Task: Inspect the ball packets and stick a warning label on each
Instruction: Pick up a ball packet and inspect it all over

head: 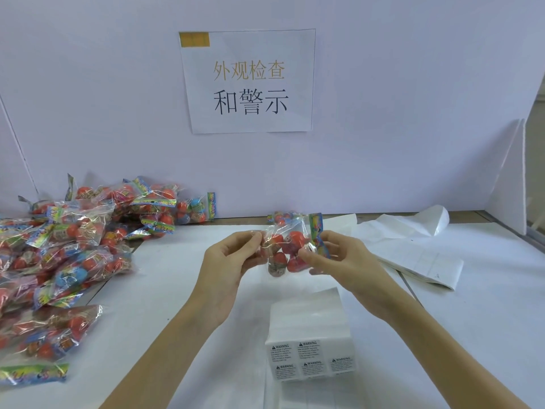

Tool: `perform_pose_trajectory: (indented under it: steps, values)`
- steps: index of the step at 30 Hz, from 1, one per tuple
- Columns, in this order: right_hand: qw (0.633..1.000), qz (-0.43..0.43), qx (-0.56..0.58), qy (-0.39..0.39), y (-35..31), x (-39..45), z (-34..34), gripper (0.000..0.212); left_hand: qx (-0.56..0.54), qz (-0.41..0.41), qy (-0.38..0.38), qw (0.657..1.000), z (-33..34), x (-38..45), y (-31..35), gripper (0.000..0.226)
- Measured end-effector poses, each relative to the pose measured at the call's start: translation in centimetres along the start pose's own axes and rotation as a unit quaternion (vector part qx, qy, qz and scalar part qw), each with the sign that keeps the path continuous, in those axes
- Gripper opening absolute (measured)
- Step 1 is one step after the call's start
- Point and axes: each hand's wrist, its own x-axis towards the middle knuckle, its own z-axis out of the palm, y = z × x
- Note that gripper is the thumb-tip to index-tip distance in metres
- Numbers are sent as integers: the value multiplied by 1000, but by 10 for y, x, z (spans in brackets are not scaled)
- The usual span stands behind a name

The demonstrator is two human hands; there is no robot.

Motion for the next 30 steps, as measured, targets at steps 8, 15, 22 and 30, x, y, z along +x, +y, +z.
perform_pose_trajectory:
  steps: [8, 15, 22, 30]
  values:
    - [994, -11, 77, 72, -1, 6, -6, 18, 165, 26, 4, 986, 5, -5, -2, 23]
    - [998, -29, 17, 56, 0, 3, -2, 57, 142, 49, -59, 987, 15, -9, -7, 30]
    - [992, -29, -108, 52, 2, 4, 0, 34, 131, 51, -3, 990, 9, -3, -7, 13]
    - [997, 32, 40, -56, -1, -1, -2, 42, 58, 49, 19, 997, 3, 1, -9, 17]
